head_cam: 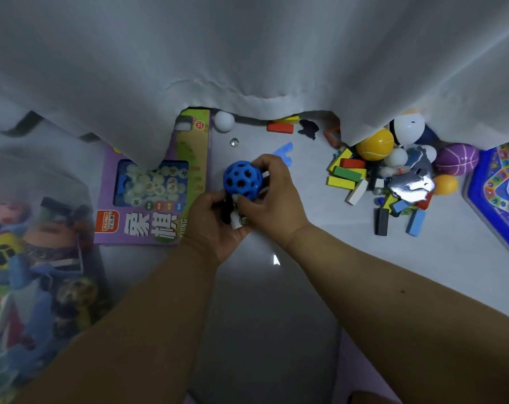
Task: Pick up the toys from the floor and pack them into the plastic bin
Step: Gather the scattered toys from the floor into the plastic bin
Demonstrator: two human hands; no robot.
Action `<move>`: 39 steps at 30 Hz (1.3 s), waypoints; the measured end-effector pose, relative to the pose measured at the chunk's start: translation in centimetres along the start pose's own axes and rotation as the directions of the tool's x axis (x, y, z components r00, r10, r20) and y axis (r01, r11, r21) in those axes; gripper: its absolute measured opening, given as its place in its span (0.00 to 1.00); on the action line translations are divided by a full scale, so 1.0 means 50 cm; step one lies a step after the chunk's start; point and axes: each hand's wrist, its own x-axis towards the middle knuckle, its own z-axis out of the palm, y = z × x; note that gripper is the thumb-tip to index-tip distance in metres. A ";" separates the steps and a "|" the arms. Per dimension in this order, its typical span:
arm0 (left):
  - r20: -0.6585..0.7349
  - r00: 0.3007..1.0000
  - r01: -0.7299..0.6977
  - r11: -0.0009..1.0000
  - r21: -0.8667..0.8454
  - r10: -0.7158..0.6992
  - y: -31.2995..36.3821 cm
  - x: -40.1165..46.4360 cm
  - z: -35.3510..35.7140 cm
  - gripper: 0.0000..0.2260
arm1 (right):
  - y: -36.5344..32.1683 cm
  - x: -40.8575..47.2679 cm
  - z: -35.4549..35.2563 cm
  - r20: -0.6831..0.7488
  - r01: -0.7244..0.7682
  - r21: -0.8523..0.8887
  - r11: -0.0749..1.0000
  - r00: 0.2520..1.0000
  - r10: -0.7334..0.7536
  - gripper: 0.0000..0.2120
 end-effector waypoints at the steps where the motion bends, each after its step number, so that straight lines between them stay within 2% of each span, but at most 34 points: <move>1: -0.005 1.000 -0.004 1.000 0.016 0.004 0.001 -0.003 0.005 0.17 | -0.001 -0.006 0.002 0.001 0.022 -0.016 1.000 1.000 -0.022 0.25; 4: -0.001 1.000 -0.023 0.999 0.045 0.023 0.006 -0.007 0.014 0.30 | -0.010 -0.021 0.011 0.001 0.121 -0.087 0.989 0.993 -0.121 0.25; 9: 0.033 0.999 -0.019 1.000 -0.012 0.020 0.021 -0.006 0.008 0.24 | -0.037 -0.025 -0.004 0.060 0.288 -0.161 0.944 0.958 -0.282 0.19; 11: 0.008 1.000 -0.015 0.999 -0.050 0.016 0.026 -0.005 0.006 0.22 | -0.030 -0.005 -0.020 0.014 0.175 -0.220 0.960 0.984 -0.176 0.16; 13: -0.026 1.000 -0.008 0.996 -0.094 0.005 0.027 -0.004 0.006 0.20 | 0.004 0.038 -0.036 -0.085 0.064 -0.395 0.917 0.991 -0.105 0.12; 14: -0.035 0.999 -0.004 0.994 -0.106 0.000 0.027 -0.003 0.005 0.20 | 0.023 0.064 -0.046 -0.069 0.050 -0.522 0.851 0.992 -0.101 0.13; 16: -0.038 0.999 0.006 0.994 -0.112 -0.011 0.026 -0.003 0.003 0.22 | 0.056 0.113 -0.066 0.093 0.087 -0.712 0.696 0.995 -0.030 0.19; 19: -0.047 0.999 0.017 0.993 -0.119 -0.023 0.026 -0.004 -0.006 0.24 | 0.066 0.169 -0.082 0.243 0.174 -0.801 0.573 0.969 0.045 0.23; 22: -0.033 0.999 0.017 0.989 -0.147 -0.022 0.027 0.002 -0.019 0.26 | 0.062 0.191 -0.077 0.232 0.159 -0.842 0.516 0.969 0.081 0.25; 24: -0.042 0.999 0.017 0.989 -0.145 -0.024 0.028 0.005 -0.023 0.26 | 0.070 0.197 -0.077 0.164 0.036 -0.845 0.533 0.967 0.194 0.28; 26: -0.068 0.997 0.012 0.990 -0.140 -0.022 0.029 0.008 -0.022 0.23 | 0.076 0.195 -0.079 0.184 0.019 -0.832 0.555 0.952 0.244 0.22; 28: -0.071 0.997 0.016 0.988 -0.155 -0.028 0.032 0.010 -0.020 0.23 | 0.082 0.187 -0.075 0.236 0.085 -0.805 0.587 0.954 0.185 0.13; 32: -0.063 0.997 0.022 0.986 -0.164 -0.033 0.038 0.007 -0.027 0.25 | 0.040 0.170 -0.042 0.231 0.149 -0.660 0.736 0.973 0.010 0.07; 35: -0.034 0.999 0.031 0.983 -0.183 -0.038 0.037 0.006 -0.034 0.34 | -0.007 0.195 0.000 0.266 0.192 -0.578 0.794 0.963 -0.039 0.11; 39: -0.040 0.999 0.022 0.980 -0.198 -0.030 0.035 0.007 -0.039 0.30 | -0.019 0.215 0.041 0.331 0.162 -0.530 0.833 0.943 0.027 0.14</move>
